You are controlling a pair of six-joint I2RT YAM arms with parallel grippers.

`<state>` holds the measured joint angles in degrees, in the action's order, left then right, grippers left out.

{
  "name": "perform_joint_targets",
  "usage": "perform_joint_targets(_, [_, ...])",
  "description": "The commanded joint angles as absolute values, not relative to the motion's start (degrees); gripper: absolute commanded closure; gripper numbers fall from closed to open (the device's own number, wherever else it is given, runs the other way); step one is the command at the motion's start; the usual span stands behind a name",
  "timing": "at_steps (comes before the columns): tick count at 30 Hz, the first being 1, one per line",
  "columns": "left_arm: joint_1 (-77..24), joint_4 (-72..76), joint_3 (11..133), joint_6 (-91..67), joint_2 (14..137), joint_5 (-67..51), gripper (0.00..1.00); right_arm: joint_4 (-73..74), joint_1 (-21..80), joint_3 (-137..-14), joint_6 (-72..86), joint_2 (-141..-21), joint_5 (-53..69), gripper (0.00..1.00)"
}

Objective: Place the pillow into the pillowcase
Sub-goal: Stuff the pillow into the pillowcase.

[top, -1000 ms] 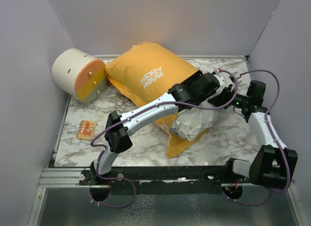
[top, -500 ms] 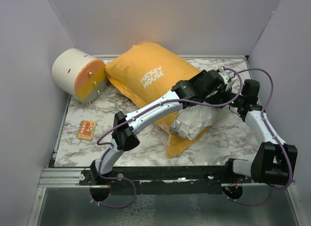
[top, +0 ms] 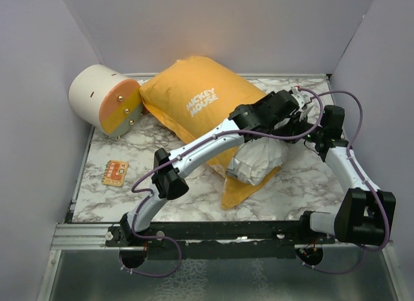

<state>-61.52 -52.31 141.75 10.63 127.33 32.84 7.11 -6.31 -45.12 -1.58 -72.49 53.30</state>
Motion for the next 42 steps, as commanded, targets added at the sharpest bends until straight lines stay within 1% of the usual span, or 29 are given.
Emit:
perform_joint_targets(1, [-59.9,-50.5,145.0,11.9,127.1,35.7,0.64,7.8,-5.3,-43.6,-2.2,-73.9,51.8,0.86])
perform_joint_targets(3, [-59.7,-50.5,145.1,11.6,127.1,35.1,0.82,7.6,-5.3,-43.7,-2.2,-73.9,51.9,0.86])
perform_joint_targets(4, [-59.6,-50.6,145.2,11.3,127.0,34.7,0.89,7.6,-5.3,-43.7,-2.1,-74.0,52.1,0.86])
perform_joint_targets(12, [-57.9,-51.3,145.2,7.0,125.4,22.3,0.92,6.3,-5.2,-43.2,-1.2,-73.7,54.6,0.86])
perform_joint_targets(15, [-57.4,-51.0,144.6,6.6,125.0,21.6,0.72,5.5,-5.2,-42.7,-0.7,-73.1,55.4,0.86])
perform_joint_targets(16, [-57.2,-50.8,144.4,6.6,124.9,21.6,0.67,5.4,-5.1,-42.7,-0.7,-73.0,55.6,0.86])
perform_joint_targets(17, [-57.1,-50.7,144.3,6.6,125.0,21.6,0.64,5.3,-5.1,-42.7,-0.6,-73.0,55.7,0.86])
perform_joint_targets(19, [-57.0,-50.4,144.3,6.5,125.2,21.4,0.62,5.3,-5.1,-42.7,-0.6,-73.1,55.9,0.86])
perform_joint_targets(26, [-56.7,-48.1,145.1,5.8,126.0,19.1,0.44,5.2,-5.1,-42.7,-0.5,-73.4,56.2,0.86])
perform_joint_targets(36, [-54.0,-45.4,145.5,2.4,127.1,12.7,0.42,5.1,-5.0,-42.6,-0.5,-73.3,56.5,0.86])
perform_joint_targets(39, [-53.8,-44.9,145.6,1.4,127.0,8.7,0.37,5.1,-4.9,-42.6,-0.5,-73.3,56.6,0.86])
perform_joint_targets(42, [-53.6,-45.1,145.6,0.6,126.9,4.9,0.34,5.1,-5.0,-42.6,-0.5,-73.1,56.6,0.86])
